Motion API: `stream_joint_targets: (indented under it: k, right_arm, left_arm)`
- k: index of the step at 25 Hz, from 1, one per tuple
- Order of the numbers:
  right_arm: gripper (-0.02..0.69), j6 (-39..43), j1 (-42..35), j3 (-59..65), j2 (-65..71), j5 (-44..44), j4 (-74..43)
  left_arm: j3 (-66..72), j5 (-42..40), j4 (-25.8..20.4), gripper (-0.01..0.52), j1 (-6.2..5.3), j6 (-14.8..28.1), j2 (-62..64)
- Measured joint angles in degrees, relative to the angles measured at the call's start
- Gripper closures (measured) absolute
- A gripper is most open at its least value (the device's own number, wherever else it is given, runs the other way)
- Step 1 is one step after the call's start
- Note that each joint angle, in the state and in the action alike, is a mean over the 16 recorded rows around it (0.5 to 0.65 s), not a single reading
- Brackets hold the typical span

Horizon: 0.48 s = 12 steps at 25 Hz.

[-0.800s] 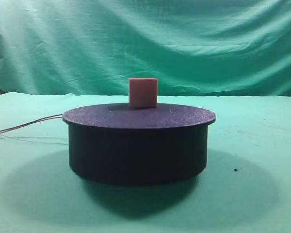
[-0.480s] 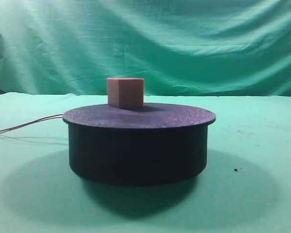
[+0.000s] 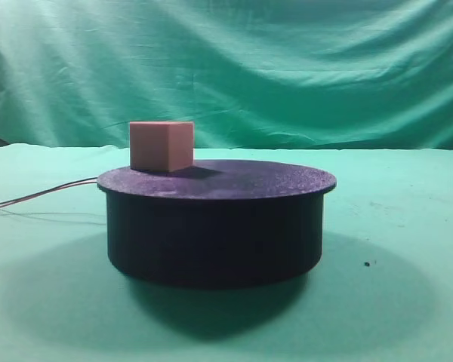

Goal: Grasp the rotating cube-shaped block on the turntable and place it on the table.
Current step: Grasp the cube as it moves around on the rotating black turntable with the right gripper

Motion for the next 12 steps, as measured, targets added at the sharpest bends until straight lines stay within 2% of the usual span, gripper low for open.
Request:
stream_joint_targets:
  k: [7, 12]
  right_arm:
    - [0.665, 1.3, 0.0, -1.5, 0.5, -11.3, 3.9]
    - [0.665, 0.9, 0.0, -7.4, 4.8, -10.0, 6.6]
  left_arm:
    - [0.0, 0.0, 0.0, 0.514, 0.0, 0.0, 0.0]
    - [0.0, 0.0, 0.0, 0.514, 0.0, 0.0, 0.0]
